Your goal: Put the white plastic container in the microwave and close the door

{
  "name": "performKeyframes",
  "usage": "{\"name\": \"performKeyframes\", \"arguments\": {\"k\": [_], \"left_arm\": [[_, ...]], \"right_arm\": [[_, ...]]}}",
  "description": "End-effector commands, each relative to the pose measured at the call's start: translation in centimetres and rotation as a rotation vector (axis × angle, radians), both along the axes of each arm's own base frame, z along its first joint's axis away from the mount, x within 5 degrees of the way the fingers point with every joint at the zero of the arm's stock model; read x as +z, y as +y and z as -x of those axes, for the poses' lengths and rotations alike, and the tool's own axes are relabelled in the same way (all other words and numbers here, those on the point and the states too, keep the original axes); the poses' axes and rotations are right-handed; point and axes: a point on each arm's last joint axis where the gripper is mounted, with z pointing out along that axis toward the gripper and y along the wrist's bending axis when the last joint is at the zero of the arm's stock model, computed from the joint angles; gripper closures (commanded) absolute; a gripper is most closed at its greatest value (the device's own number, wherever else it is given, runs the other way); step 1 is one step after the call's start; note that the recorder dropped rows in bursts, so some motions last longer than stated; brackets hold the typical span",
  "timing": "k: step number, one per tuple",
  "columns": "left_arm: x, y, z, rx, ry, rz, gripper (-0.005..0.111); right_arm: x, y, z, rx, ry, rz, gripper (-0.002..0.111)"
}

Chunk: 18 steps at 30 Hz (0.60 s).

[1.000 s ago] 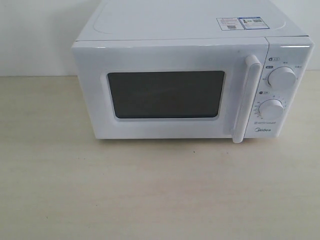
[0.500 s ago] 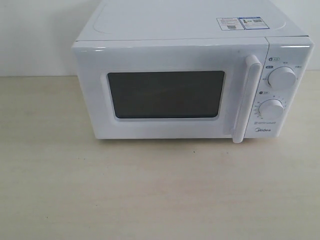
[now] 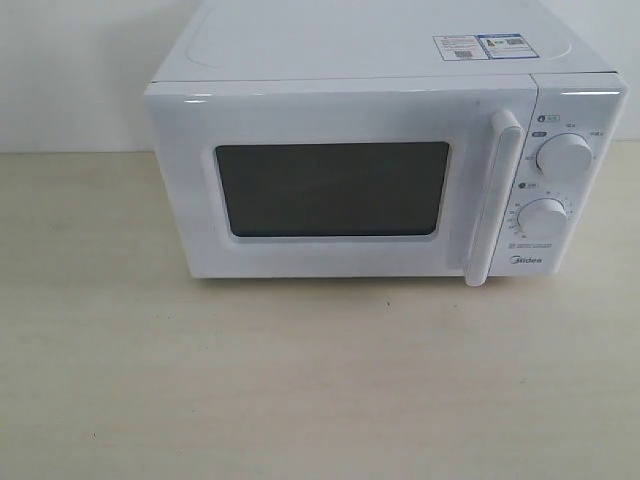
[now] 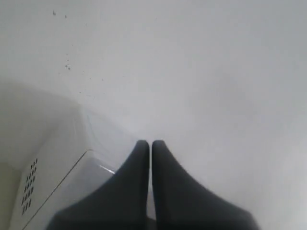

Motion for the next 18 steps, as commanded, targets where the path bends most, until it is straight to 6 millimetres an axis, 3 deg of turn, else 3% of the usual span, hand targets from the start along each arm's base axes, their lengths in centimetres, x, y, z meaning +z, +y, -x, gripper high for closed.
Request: {"name": "performKeyframes", "arguments": {"k": [1, 3, 6, 12, 18], "left_arm": [[-1.6, 0.5, -0.4, 0.119, 0.065, -0.255, 0.102], [-2.6, 0.9, -0.8, 0.192, 0.091, -0.438, 0.102], [-4.7, 1.5, -1.6, 0.261, 0.120, -0.551, 0.102], [-9.2, 2.2, -2.8, 0.316, 0.185, -0.524, 0.102], [-10.1, 2.3, -2.8, 0.302, 0.266, -0.528, 0.102]], "right_arm": [[0.1, 0.0, 0.0, -0.006, -0.015, 0.002, 0.109], [0.1, 0.0, 0.0, -0.006, -0.015, 0.002, 0.109], [0.1, 0.0, 0.0, -0.007, -0.015, 0.000, 0.109], [0.1, 0.0, 0.0, -0.007, -0.015, 0.000, 0.109], [0.1, 0.0, 0.0, -0.007, -0.015, 0.000, 0.109]]}}
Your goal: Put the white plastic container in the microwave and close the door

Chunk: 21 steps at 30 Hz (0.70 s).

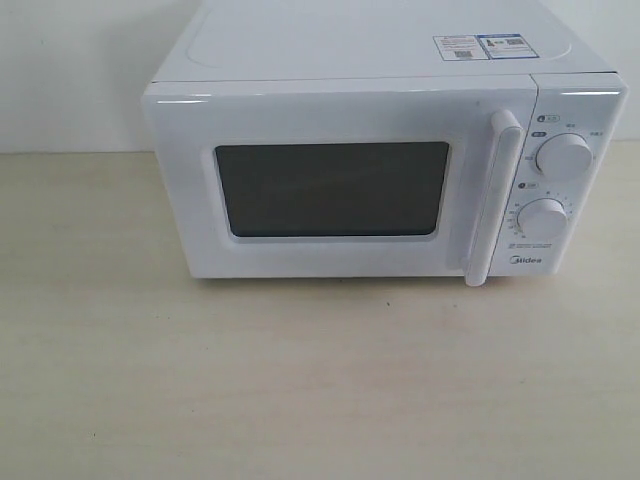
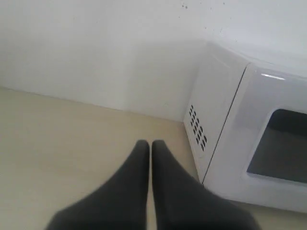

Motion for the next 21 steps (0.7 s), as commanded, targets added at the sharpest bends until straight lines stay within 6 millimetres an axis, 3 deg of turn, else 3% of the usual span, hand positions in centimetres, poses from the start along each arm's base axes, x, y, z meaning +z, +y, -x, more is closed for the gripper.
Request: {"name": "performKeyframes", "arguments": {"k": [1, 9, 21], "left_arm": [[-0.5, 0.1, 0.0, 0.014, 0.045, -0.026, 0.102], [-1.7, 0.0, 0.2, -0.009, 0.172, -0.133, 0.102], [-1.7, -0.1, 0.2, -0.038, 0.172, -0.167, 0.102]], "right_arm": [[0.1, 0.0, 0.0, -0.007, -0.015, 0.002, 0.109], [0.1, 0.0, 0.0, -0.007, -0.015, 0.002, 0.109], [0.1, 0.0, 0.0, -0.007, -0.015, 0.002, 0.109]]}}
